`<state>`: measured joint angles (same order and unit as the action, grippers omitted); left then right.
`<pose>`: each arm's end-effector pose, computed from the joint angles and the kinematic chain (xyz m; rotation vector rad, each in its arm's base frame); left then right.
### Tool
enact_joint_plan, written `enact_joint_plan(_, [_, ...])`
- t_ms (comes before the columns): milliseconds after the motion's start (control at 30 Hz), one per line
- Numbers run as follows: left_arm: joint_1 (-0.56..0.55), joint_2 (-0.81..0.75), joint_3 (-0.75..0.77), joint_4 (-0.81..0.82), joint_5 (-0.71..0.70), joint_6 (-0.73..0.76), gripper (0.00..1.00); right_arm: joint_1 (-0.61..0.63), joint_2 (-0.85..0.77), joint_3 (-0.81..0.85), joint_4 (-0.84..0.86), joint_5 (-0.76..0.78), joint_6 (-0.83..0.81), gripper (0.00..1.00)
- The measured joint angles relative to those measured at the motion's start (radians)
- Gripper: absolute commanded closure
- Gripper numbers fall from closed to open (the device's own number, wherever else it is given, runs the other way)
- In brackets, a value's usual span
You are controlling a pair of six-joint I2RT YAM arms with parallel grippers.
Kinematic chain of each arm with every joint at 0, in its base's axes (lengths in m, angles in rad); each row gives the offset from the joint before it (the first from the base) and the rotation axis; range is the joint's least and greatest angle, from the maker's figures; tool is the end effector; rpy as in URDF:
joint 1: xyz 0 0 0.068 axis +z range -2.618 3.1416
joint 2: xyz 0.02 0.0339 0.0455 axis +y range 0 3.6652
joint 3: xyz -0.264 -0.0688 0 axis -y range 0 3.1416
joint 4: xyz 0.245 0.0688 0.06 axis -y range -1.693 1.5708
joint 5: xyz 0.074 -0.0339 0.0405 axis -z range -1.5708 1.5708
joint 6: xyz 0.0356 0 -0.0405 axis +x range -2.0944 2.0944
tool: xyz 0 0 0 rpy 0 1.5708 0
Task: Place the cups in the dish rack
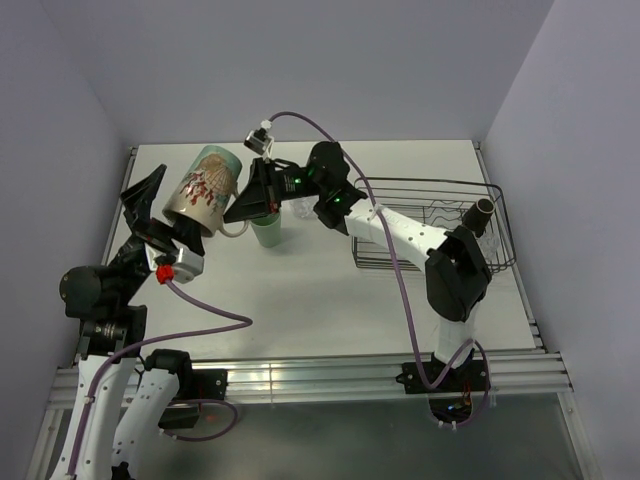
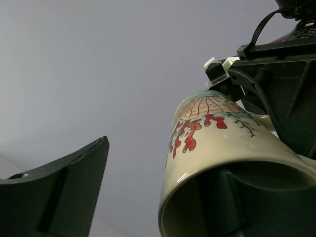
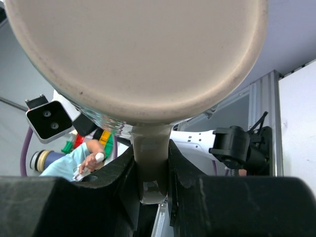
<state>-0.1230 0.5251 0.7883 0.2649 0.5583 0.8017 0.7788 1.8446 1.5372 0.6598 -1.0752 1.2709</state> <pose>0.0994 -0.0313 0.4200 0.9062 0.6826 0.3140 0.2829 0.3232 0.3821 -0.8426 1.6964 2.2097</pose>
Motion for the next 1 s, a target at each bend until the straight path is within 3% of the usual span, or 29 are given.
enact_joint_plan(500, [0.000,-0.021,-0.028,-0.026,0.020,0.025,0.05,-0.121,-0.009,0.000,-0.138,0.002,-0.105,1.00])
enact_joint_plan(800, [0.000,-0.047,-0.028,-0.072,-0.007,-0.020,0.01,-0.326,-0.080,0.000,-0.319,0.043,-0.239,1.00])
enact_joint_plan(1000, [0.000,-0.039,-0.027,-0.132,-0.060,-0.096,0.01,-0.481,-0.206,-0.006,-0.537,0.103,-0.417,1.00])
